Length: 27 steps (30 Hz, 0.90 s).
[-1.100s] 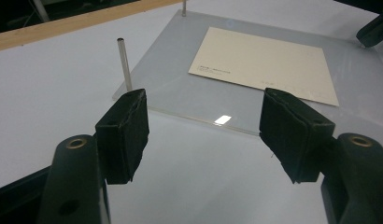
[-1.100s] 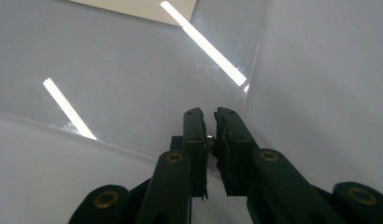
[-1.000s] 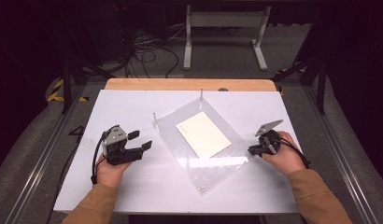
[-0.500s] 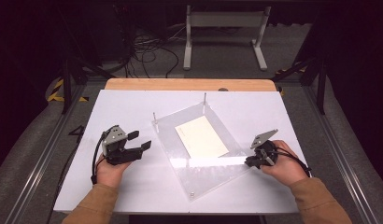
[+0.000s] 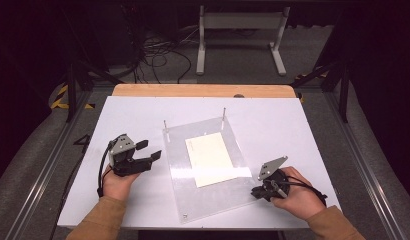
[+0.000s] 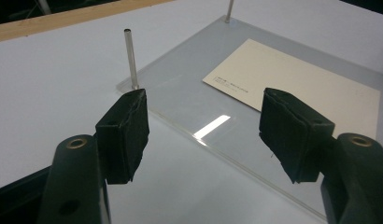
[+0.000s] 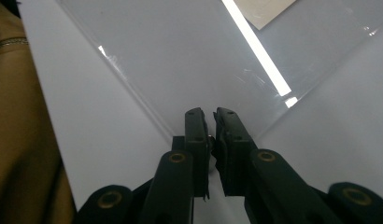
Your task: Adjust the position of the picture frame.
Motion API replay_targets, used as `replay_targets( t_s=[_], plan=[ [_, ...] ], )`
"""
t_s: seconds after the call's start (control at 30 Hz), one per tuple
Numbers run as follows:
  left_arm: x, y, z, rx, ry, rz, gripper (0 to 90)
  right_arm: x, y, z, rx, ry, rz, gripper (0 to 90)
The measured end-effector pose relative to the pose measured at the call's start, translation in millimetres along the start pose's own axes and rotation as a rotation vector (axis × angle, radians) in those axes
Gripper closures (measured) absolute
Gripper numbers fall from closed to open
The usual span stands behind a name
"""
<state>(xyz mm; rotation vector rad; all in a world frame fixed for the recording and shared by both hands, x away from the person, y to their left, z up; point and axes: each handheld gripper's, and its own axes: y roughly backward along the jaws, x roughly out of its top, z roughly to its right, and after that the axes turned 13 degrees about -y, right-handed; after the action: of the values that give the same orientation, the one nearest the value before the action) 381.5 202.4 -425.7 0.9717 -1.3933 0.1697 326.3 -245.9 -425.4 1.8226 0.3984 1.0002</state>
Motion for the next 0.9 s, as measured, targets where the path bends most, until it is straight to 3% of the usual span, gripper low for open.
replay_targets(
  t_s=[0.13,0.27,0.4,0.5,0.6,0.67,0.73,0.9],
  plan=[
    [-2.5,-1.8,-1.4,0.001,0.018,-0.008,33.3,-0.2,-6.1,-17.7,0.061,0.018,-0.001,83.1],
    [-5.7,-4.2,-2.9,0.000,0.037,-0.027,33.3,2.1,-10.6,-30.0,0.086,0.053,-0.009,83.1],
    [-11.1,-9.7,-4.3,0.021,0.037,-0.094,38.7,3.7,-13.6,-37.7,0.101,0.072,-0.013,83.0],
    [-17.6,-16.9,-7.4,0.017,0.059,-0.176,54.5,3.3,-13.9,-36.8,0.113,0.068,-0.006,83.0],
    [-21.1,-24.4,-9.8,0.004,0.076,-0.231,72.6,2.6,-12.8,-34.7,0.126,0.057,0.010,82.9],
    [-21.2,-29.3,-9.9,-0.007,0.078,-0.249,82.5,2.6,-8.0,-32.0,0.150,0.044,0.048,84.4],
    [-20.5,-36.2,-9.9,-0.035,0.090,-0.265,88.2,2.8,0.1,-27.8,0.124,0.028,0.094,84.6],
    [-14.0,-48.6,-6.9,-0.062,0.095,-0.316,89.5,-1.8,18.5,-14.2,0.087,-0.023,0.193,85.0]
  ],
)
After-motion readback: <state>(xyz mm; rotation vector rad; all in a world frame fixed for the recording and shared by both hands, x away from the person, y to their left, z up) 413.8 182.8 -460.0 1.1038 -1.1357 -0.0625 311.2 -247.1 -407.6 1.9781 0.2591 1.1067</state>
